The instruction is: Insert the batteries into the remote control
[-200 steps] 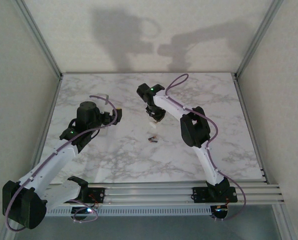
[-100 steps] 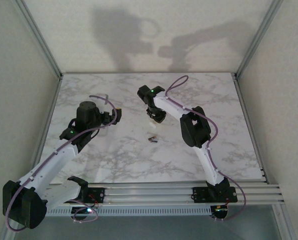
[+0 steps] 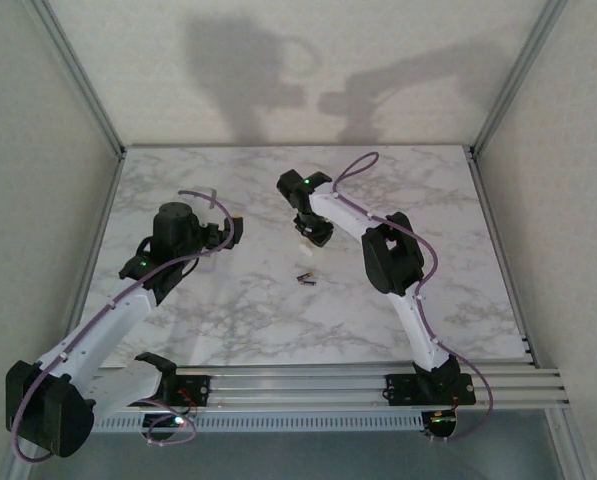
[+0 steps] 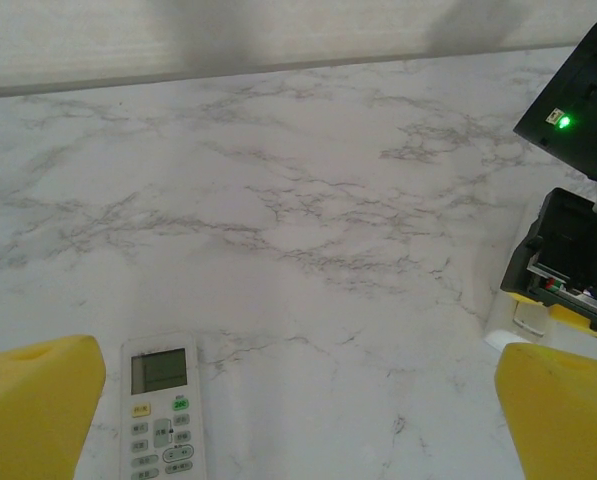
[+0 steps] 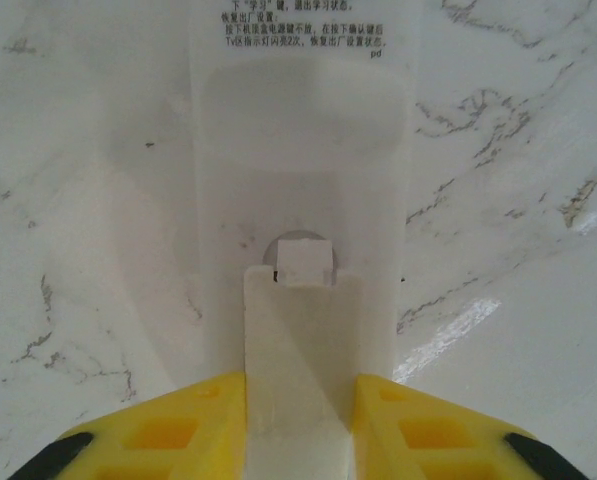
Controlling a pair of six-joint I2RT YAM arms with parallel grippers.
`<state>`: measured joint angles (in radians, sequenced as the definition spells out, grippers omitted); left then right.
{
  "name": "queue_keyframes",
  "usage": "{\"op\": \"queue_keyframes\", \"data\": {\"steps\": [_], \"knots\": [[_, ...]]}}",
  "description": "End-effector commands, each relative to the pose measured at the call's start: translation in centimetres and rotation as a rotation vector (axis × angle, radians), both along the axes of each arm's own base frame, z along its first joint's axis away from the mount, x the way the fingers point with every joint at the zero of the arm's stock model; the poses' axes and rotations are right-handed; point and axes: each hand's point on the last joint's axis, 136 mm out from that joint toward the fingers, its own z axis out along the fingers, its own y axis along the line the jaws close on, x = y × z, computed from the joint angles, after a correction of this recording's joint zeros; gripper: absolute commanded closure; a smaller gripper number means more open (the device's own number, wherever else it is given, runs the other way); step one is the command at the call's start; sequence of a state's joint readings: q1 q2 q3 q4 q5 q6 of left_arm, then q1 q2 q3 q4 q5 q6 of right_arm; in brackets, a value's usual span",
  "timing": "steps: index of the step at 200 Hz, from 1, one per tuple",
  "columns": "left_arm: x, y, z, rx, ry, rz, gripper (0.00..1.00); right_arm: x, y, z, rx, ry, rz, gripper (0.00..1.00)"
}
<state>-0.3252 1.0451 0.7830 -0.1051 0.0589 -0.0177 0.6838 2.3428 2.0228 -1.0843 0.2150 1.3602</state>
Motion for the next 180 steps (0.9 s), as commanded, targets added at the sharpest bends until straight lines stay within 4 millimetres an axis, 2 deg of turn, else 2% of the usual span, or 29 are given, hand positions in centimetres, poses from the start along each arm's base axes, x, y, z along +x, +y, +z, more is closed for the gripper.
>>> {"op": "queue_keyframes", "data": {"steps": [1, 53, 88, 114, 125, 139, 160, 180], "knots": [[0.2, 0.2, -0.4, 0.015, 0.001, 0.000, 0.00, -1.4, 1.7, -0.3, 0.072, 0.062, 0.020, 0.66], [0.2, 0.3, -0.4, 0.014, 0.001, 0.001, 0.00, -1.2, 1.6, 2.1, 0.082, 0.023, 0.039, 0.55], [0.3, 0.2, -0.6, 0.017, 0.006, 0.001, 0.00, -1.0, 1.7, 5.1, 0.119, -0.026, 0.081, 0.49], [0.3, 0.3, -0.7, 0.008, 0.014, 0.010, 0.01, -1.0, 0.0, 7.6, 0.112, -0.073, 0.115, 0.48], [0.5, 0.2, -0.3, -0.029, 0.024, 0.027, 0.00, -0.1, -0.7, 8.3, 0.112, -0.128, 0.192, 0.50], [0.9, -0.5, 0.2, -0.166, 0.059, 0.062, 0.01, 1.3, -1.4, 8.4, 0.111, -0.189, 0.356, 0.52], [1.2, -3.3, -0.3, -0.446, 0.167, 0.067, 0.03, 2.3, -0.6, 7.8, 0.231, -0.200, 0.712, 0.52], [1.3, -6.2, -1.5, -0.575, 0.227, 0.084, 0.07, 2.5, -2.0, 5.9, 0.221, -0.134, 0.872, 0.52]]}}
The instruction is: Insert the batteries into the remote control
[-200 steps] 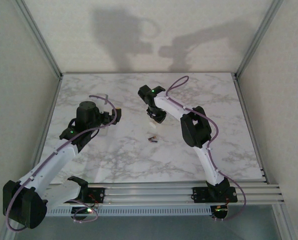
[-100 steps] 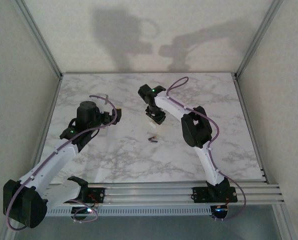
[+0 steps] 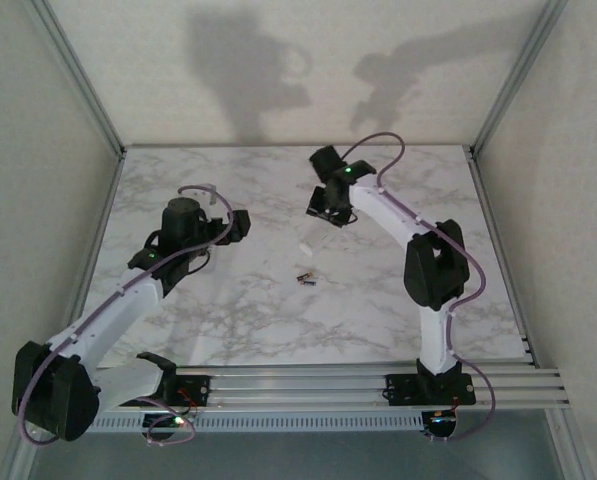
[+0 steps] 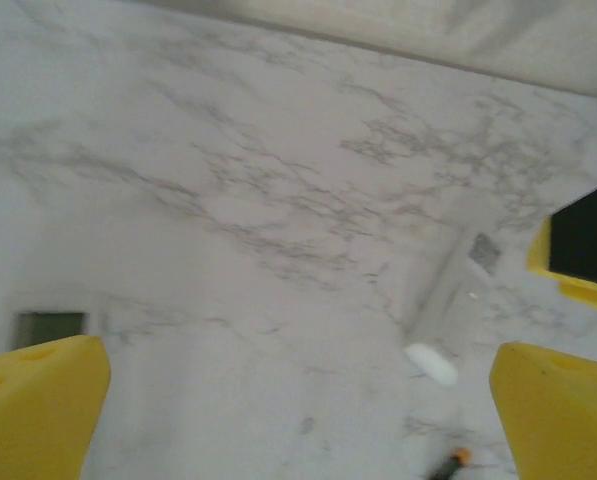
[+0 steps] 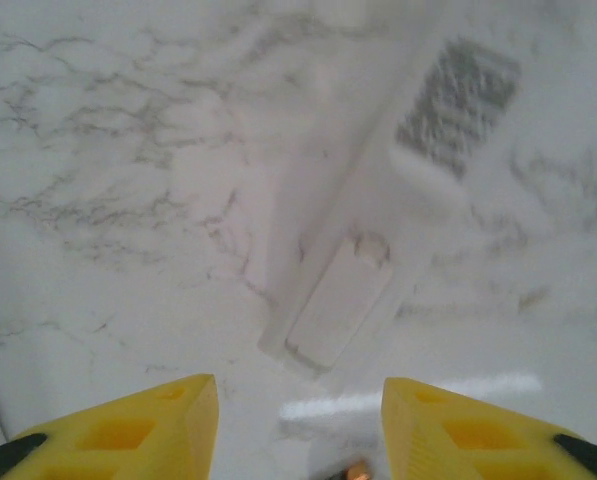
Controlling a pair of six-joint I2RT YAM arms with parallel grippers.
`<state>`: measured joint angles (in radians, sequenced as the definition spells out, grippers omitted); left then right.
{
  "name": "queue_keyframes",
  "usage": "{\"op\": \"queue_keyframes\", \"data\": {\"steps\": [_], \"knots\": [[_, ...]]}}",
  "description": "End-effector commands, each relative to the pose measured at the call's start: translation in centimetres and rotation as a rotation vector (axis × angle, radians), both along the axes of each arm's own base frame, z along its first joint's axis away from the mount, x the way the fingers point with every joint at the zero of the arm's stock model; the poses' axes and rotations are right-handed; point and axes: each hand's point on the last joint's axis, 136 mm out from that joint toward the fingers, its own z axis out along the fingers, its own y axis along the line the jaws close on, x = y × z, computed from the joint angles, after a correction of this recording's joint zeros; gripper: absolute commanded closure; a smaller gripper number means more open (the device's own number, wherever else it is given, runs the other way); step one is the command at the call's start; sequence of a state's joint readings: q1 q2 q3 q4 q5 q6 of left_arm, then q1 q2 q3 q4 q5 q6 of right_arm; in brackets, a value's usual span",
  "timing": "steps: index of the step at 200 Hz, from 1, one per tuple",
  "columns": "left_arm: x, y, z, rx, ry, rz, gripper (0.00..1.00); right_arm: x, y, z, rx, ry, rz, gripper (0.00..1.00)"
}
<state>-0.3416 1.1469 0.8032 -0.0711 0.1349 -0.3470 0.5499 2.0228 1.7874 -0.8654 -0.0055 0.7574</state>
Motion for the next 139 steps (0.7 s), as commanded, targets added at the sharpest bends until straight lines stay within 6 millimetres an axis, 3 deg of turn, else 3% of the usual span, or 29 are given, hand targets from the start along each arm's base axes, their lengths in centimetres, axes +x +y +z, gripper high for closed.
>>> {"op": "queue_keyframes", "data": {"steps": [1, 22, 45, 87, 139], "knots": [[0.3, -4.1, 0.3, -0.282, 0.077, 0.022, 0.07, 0.8, -0.1, -2.6, -0.005, -0.008, 0.375, 0.52], [0.6, -7.3, -1.5, -0.292, 0.127, 0.001, 0.13, 1.2, -0.2, -4.3, 0.004, 0.055, 0.446, 0.58], [1.2, -9.3, -4.0, -0.290, 0.184, 0.012, 0.24, 1.8, 0.7, -5.7, 0.033, 0.067, 0.471, 0.63], [1.7, -10.3, -7.5, -0.307, 0.237, 0.023, 0.39, 2.0, 0.9, -7.6, 0.039, 0.095, 0.456, 0.73], [1.9, -10.9, -9.2, -0.297, 0.270, 0.015, 0.42, 0.8, 0.4, -8.5, 0.029, 0.131, 0.454, 0.87]]}}
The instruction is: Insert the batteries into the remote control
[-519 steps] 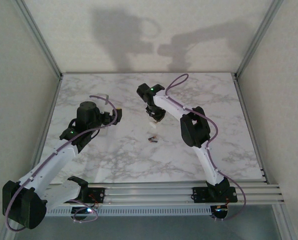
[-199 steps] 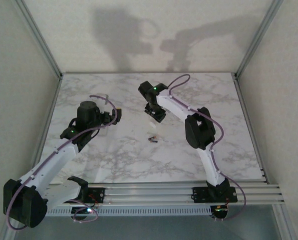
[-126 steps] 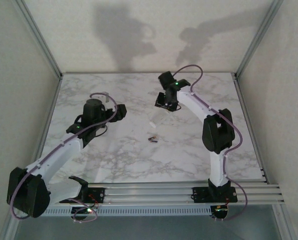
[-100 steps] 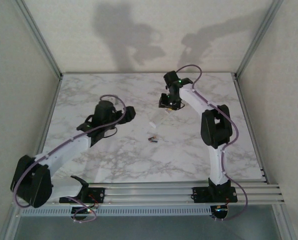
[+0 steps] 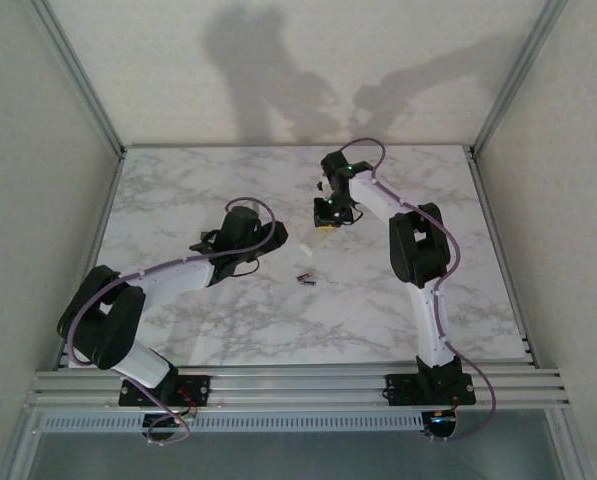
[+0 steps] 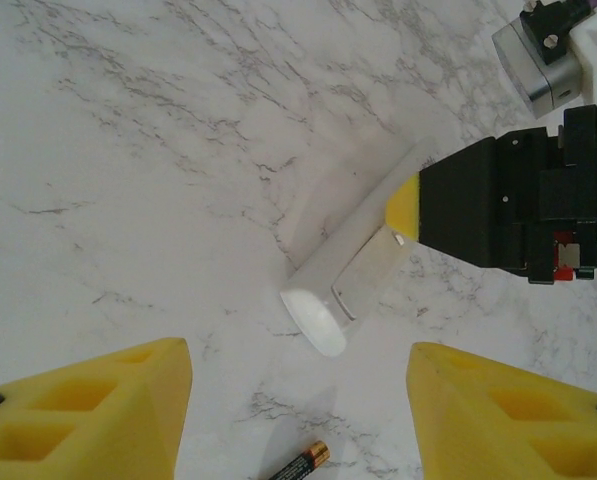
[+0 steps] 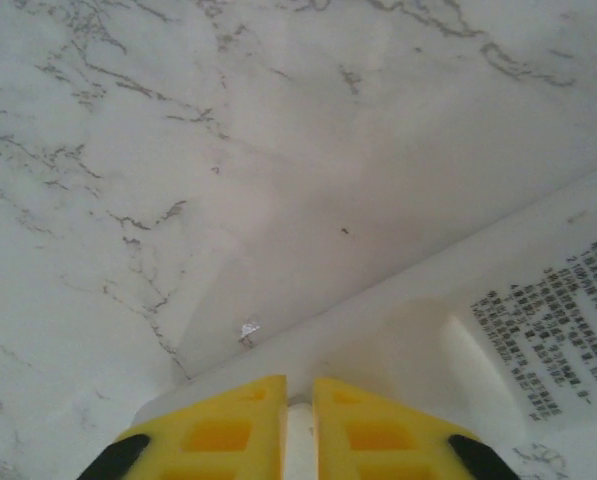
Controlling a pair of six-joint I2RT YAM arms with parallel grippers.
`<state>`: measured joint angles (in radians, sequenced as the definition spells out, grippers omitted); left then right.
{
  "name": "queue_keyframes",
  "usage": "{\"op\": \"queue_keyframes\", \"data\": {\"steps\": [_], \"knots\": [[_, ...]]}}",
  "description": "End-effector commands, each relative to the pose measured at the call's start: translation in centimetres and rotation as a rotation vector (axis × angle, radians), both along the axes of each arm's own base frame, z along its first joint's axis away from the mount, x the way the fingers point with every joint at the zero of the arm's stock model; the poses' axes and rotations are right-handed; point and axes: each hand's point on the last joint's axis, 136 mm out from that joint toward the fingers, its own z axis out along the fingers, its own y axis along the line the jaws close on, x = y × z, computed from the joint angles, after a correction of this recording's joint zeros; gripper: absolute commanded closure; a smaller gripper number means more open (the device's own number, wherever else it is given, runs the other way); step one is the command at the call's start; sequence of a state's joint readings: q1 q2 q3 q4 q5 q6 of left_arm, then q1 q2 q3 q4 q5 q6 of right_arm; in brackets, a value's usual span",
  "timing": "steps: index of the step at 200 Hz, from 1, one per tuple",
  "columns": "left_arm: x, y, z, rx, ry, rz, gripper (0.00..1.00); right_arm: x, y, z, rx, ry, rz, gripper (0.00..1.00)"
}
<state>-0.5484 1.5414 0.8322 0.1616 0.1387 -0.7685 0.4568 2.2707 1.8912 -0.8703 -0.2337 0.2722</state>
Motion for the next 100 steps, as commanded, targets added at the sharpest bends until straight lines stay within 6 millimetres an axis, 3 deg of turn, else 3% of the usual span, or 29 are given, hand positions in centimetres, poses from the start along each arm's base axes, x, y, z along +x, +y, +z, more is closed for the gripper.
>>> {"op": "queue_keyframes", "data": {"steps": [1, 45, 75, 100], "knots": [[0.5, -0.8, 0.0, -0.036, -0.007, 0.002, 0.42, -1.2, 0.1, -0.7, 0.000, 0.035, 0.021, 0.87], [0.6, -3.4, -1.3, -0.128, 0.032, -0.043, 0.54, -2.1, -0.2, -1.0, 0.000, 0.053, 0.021, 0.89], [0.9, -4.9, -2.3, -0.123, 0.050, -0.063, 0.55, -2.5, 0.1, -1.3, 0.011, 0.055, 0.021, 0.87], [1.1, -4.8, -2.4, -0.106, 0.041, -0.051, 0.54, -1.9, 0.4, 0.4, 0.036, 0.015, 0.003, 0.82]]}}
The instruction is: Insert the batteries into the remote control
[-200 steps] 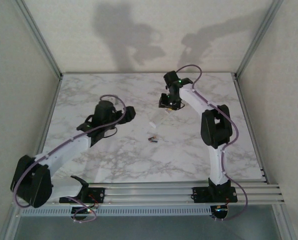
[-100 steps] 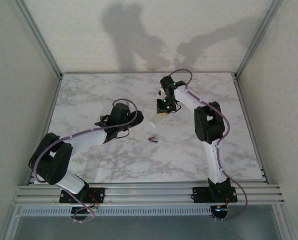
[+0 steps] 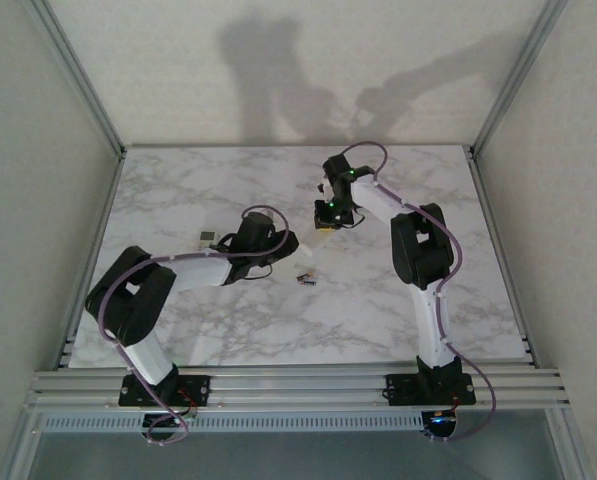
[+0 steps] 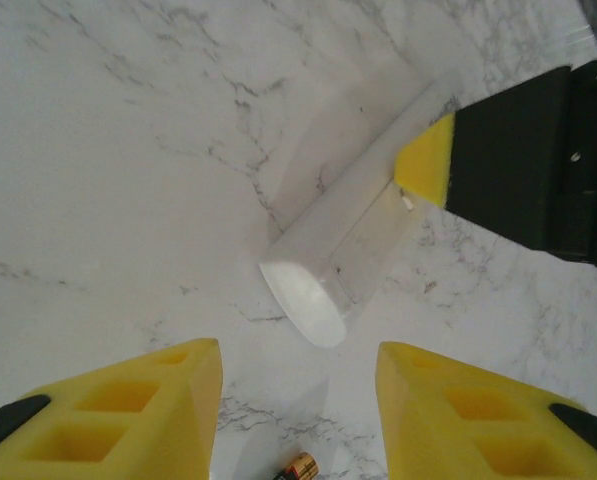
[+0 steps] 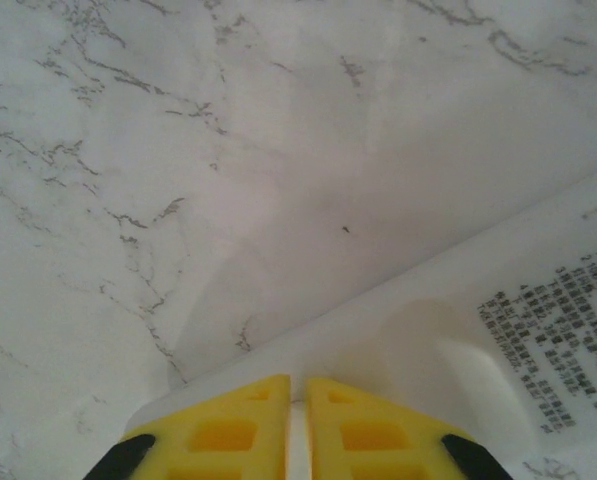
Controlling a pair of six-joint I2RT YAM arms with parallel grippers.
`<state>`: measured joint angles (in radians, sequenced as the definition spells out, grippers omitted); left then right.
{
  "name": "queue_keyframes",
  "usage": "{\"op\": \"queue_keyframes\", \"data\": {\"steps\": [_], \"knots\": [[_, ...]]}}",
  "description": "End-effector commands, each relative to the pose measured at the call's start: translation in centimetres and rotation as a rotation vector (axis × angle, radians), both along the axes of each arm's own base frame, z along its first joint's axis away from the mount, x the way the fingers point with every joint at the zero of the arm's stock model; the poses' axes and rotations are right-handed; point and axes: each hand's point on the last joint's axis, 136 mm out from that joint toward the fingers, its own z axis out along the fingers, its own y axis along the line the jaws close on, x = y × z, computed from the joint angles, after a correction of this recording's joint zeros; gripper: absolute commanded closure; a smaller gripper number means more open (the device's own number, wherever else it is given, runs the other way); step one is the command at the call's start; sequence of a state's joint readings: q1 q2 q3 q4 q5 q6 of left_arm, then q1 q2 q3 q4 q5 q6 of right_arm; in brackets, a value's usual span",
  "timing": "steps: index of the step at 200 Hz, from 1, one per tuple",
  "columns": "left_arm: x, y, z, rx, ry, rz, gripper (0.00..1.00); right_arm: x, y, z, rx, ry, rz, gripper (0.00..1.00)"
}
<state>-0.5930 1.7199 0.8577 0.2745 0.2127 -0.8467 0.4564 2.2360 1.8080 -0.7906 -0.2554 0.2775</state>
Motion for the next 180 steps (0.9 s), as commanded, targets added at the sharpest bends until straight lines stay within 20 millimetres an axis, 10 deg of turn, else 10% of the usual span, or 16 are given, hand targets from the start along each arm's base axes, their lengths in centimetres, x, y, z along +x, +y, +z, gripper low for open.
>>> {"op": "queue_keyframes", "data": {"steps": [1, 42, 76, 111, 180], "knots": [[1.1, -1.0, 2.0, -0.040, -0.054, 0.010, 0.53, -1.6, 0.2, 0.9, 0.005, 0.029, 0.002, 0.82], [2.4, -0.3, 4.0, 0.168, -0.160, -0.044, 0.40, 0.4, -0.4, 8.6, 0.103, -0.135, -0.094, 0.74], [4.2, -2.6, 5.0, 0.454, -0.238, -0.240, 0.32, 0.1, -6.1, 12.3, 0.182, -0.254, -0.332, 0.66], [5.8, -4.9, 2.7, 0.587, -0.202, -0.409, 0.30, -3.1, -10.6, 13.6, 0.181, -0.329, -0.415, 0.43], [6.5, -7.5, -3.3, 0.755, -0.134, -0.595, 0.19, -6.2, -11.3, 13.2, 0.158, -0.298, -0.382, 0.39]]}}
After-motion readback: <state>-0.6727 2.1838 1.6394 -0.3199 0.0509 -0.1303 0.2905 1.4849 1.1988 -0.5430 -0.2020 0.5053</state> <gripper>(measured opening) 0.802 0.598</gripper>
